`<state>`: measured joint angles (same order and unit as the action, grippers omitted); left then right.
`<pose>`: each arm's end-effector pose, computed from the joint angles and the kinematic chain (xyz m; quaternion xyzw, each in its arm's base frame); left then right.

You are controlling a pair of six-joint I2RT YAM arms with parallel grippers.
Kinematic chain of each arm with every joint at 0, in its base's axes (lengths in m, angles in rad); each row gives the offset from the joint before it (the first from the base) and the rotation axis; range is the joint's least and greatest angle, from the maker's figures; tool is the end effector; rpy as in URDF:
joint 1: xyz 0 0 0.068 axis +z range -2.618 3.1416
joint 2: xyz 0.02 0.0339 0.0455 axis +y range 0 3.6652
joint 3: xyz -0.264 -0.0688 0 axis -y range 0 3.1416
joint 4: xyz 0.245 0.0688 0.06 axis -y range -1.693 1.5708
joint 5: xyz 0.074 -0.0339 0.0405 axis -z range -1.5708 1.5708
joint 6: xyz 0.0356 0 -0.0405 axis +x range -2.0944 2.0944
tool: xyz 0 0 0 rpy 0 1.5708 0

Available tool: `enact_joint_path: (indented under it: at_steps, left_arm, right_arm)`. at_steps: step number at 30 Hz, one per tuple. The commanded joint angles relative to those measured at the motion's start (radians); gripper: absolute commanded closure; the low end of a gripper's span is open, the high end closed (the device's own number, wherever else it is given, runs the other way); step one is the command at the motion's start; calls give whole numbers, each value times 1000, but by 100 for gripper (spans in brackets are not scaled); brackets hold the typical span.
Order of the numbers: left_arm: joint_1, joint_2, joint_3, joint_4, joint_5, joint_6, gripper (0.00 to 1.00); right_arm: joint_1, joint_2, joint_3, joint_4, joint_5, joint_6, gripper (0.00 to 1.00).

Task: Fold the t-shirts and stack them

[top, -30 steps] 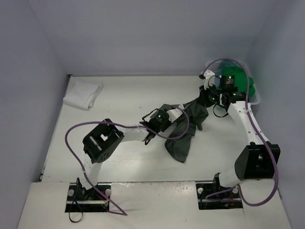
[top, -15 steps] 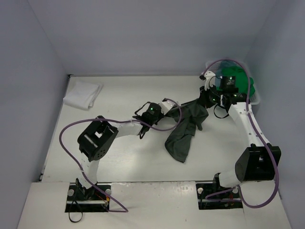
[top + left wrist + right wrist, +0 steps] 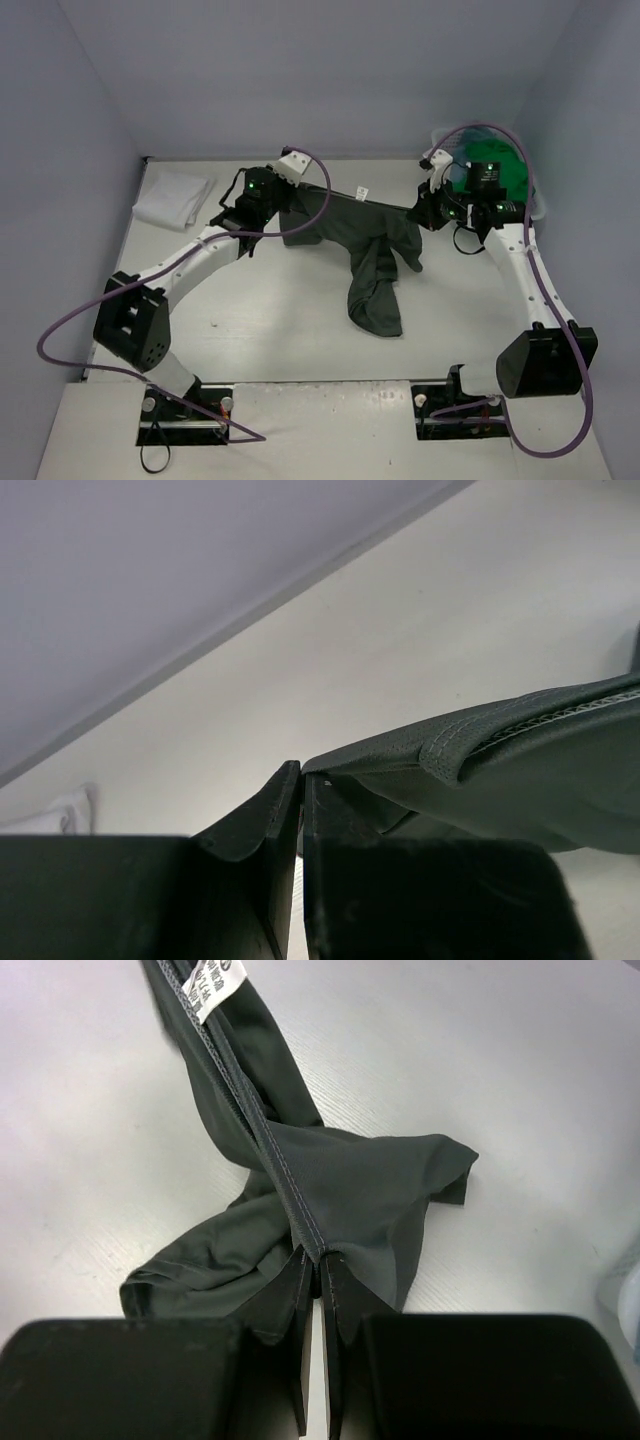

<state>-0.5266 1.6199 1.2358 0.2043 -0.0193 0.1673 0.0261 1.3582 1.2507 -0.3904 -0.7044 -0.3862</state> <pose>0.3379 -0.1956 0.3214 0.2552 0.7241 -0.1072 0.6317 0.3025 0.0310 0.3566 -0.3377 0.7536 0.2058 0.5251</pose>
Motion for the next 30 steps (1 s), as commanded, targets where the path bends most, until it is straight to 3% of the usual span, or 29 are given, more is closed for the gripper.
enact_joint_path:
  at_steps: [1, 6, 13, 18, 24, 30]
  left_arm:
    - [34, -109, 21, -43, 7, -3, 99]
    - [34, -210, 56, -147, 79, -8, 99]
    - [34, -264, 367, -433, 202, 6, 98]
    - [36, -324, 499, -577, 254, 23, 97]
    - [48, -429, 522, -660, 372, 71, 95]
    - [115, -505, 537, -661, 419, -12, 94]
  right_arm:
    - [6, -56, 27, -19, -64, -5, 100]
    - [64, -99, 48, -31, -101, -20, 100]
    - [158, -208, 168, -30, -60, -46, 100]
    - [161, -269, 233, -10, -24, -57, 100]
    - [161, -358, 231, -7, -104, -56, 100]
    - [161, -450, 222, 52, -37, -20, 100]
